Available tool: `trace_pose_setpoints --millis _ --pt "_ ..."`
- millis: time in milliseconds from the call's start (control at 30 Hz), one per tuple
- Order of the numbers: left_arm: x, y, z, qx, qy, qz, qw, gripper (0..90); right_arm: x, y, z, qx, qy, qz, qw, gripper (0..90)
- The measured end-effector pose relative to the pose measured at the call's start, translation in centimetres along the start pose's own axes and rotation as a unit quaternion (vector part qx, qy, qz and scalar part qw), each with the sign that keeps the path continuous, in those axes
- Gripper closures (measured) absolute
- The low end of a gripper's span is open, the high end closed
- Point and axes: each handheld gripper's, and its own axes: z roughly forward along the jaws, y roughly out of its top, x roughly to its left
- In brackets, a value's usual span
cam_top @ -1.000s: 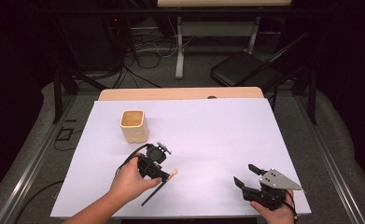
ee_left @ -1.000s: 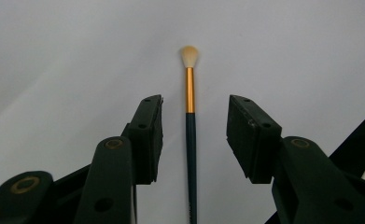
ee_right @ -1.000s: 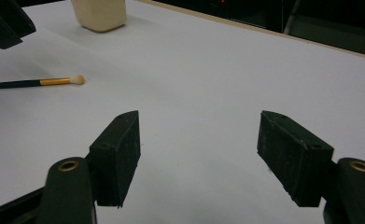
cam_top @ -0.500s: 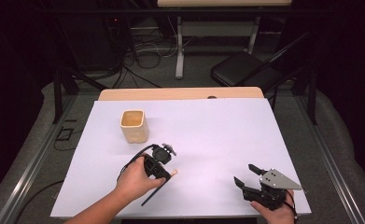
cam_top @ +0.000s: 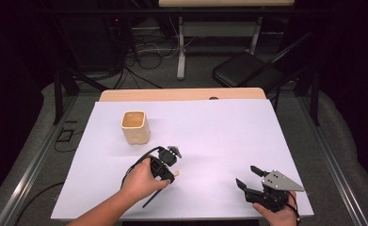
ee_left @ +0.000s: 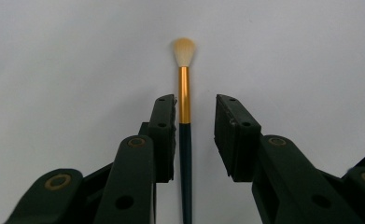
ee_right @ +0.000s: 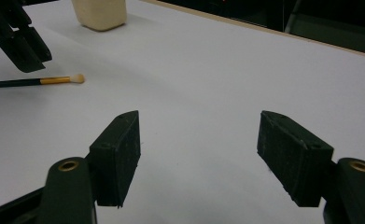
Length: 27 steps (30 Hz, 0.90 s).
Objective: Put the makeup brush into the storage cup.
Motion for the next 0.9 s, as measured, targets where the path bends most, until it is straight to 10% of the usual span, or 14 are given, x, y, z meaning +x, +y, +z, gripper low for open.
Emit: trace_pose_setpoints --millis 900 --pt "0.0 1.1 2.0 0.037 0.009 -0.006 0.9993 76.0 0.0 0.0 -0.1 0.002 0.003 0.002 1.0000 29.7"
